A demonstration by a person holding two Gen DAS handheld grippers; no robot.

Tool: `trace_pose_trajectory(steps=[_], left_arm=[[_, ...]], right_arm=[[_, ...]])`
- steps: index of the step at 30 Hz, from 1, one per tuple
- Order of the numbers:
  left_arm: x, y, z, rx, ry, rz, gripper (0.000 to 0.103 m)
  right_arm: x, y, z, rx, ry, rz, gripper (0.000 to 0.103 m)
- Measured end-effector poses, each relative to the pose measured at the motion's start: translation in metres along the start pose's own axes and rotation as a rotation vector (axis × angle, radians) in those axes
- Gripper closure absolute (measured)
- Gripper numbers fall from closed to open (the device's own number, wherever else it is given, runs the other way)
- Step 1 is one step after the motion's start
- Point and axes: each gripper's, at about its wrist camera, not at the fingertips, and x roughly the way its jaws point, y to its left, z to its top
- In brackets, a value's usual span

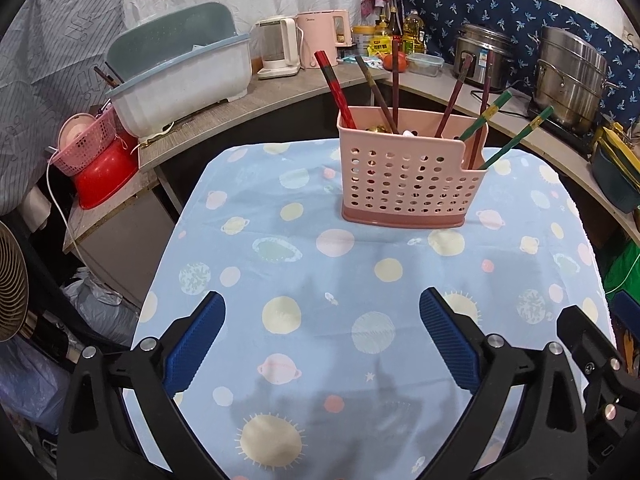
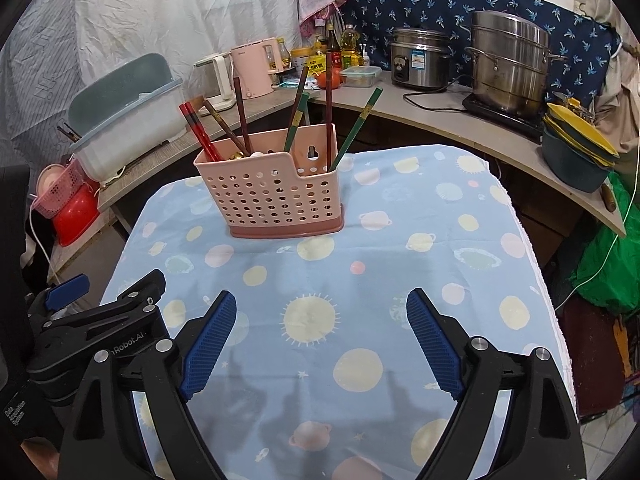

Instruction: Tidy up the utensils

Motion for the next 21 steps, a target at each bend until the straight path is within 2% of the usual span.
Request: trace_pose_trajectory(steps=[6,9,14,21], left_arm=[[0.0002,-0.0014,-0.0025,0.000,0.012,-0.001,0.009],[-0.0007,-0.0017,-0.0034,0.003,0.012,0.000,0.009],[-0.0018,-0.0024,-0.0046,0.003,0.013,-0.005,0.007],[-0.0032,-0.0030,-0.0055,0.003,0.007,-0.021,0.007]], right_arm=[[0.0009,-0.0008,-0.0034,0.000,0.013,0.001,0.016],[0.0012,-0.0016,-0.0036,0.010,0.018,0.010,0.006],[-0.0018,-0.0008,-0.0050,0.006,-0.004,-0.011,0.006],[0.0009,-0.0034,-0.0057,0.003,0.011,-0.022,0.006]])
